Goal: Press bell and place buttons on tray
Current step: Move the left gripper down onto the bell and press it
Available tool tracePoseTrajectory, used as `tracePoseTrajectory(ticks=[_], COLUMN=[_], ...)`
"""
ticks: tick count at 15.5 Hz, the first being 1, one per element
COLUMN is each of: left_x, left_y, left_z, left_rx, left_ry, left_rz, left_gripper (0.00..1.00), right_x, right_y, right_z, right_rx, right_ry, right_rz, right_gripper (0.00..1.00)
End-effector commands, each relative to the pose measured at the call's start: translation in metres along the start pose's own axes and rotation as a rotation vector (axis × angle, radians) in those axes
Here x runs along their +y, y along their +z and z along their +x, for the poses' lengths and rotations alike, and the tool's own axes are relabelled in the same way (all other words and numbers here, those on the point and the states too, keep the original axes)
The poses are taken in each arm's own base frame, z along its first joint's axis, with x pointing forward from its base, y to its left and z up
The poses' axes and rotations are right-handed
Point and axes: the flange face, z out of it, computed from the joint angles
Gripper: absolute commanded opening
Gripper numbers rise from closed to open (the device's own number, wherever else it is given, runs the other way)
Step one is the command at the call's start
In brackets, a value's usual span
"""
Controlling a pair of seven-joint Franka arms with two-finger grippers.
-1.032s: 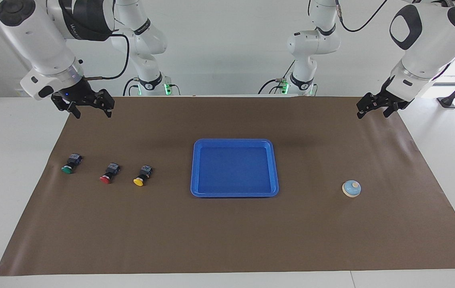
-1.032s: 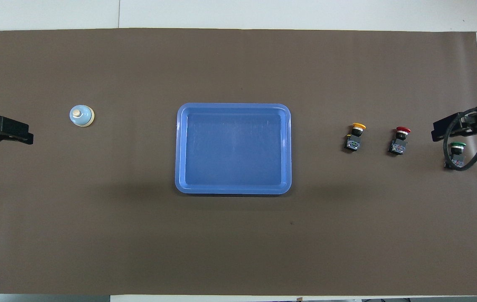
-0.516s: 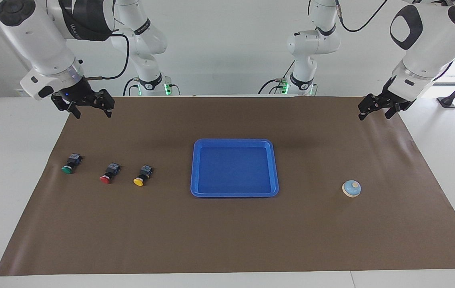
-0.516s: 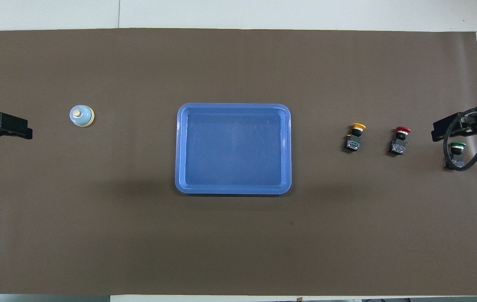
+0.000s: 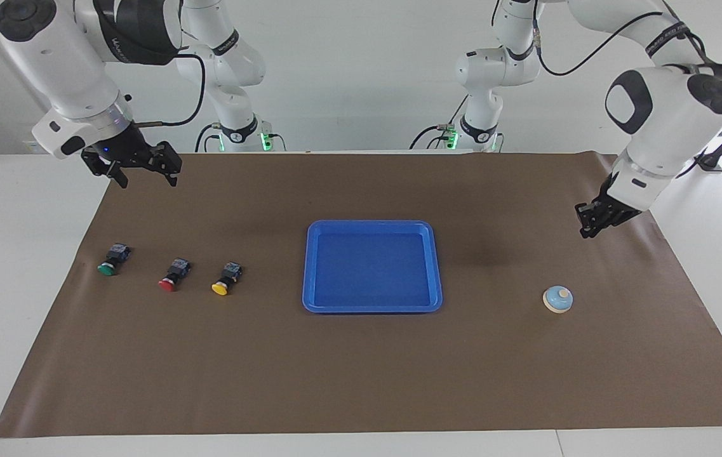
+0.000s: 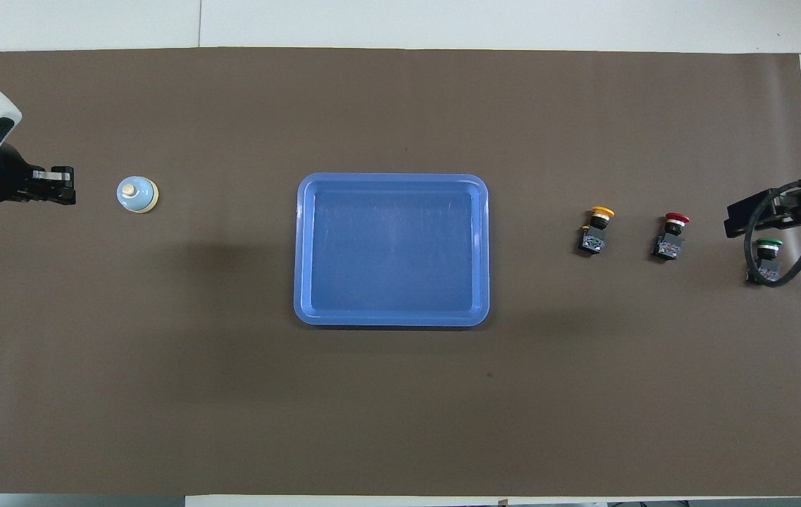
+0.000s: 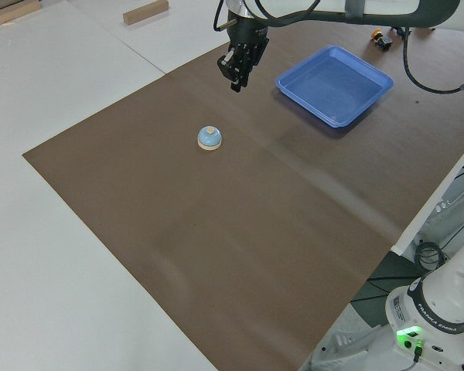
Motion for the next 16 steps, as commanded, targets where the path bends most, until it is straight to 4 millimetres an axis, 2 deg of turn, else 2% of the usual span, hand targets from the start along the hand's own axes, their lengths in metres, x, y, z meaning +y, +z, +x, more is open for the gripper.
tracePoseTrajectory(ticks=[1, 3, 6, 12, 16], left_x=[-0.003, -0.001, -0.006, -0.003, -0.001], left_y=[0.041, 0.073, 0.101, 0.125, 0.144], left_z=[0.019, 0.033, 0.042, 0.044, 0.036], left_rx=[0.010, 0.012, 0.028, 0.033, 0.037], left_ry=[-0.016, -0.017, -0.022, -0.018, -0.024], left_rz=[0.010, 0.009, 0.011, 0.012, 0.012], left_gripper=[0.00, 0.00, 0.00, 0.00, 0.00], right_x=[0.003, 0.003, 0.003, 0.003, 0.003], right_y=[-0.002, -0.002, -0.002, -0.002, -0.002], right_z=[-0.006, -0.006, -0.006, -0.006, -0.006], right_rx=[0.000, 0.000, 0.000, 0.000, 0.000], right_ry=[-0.014, -0.014, -0.014, -0.015, -0.014], right_rz=[-0.006, -0.006, -0.006, -0.006, -0.006], right_gripper=[1.00, 1.00, 1.00, 1.00, 1.00])
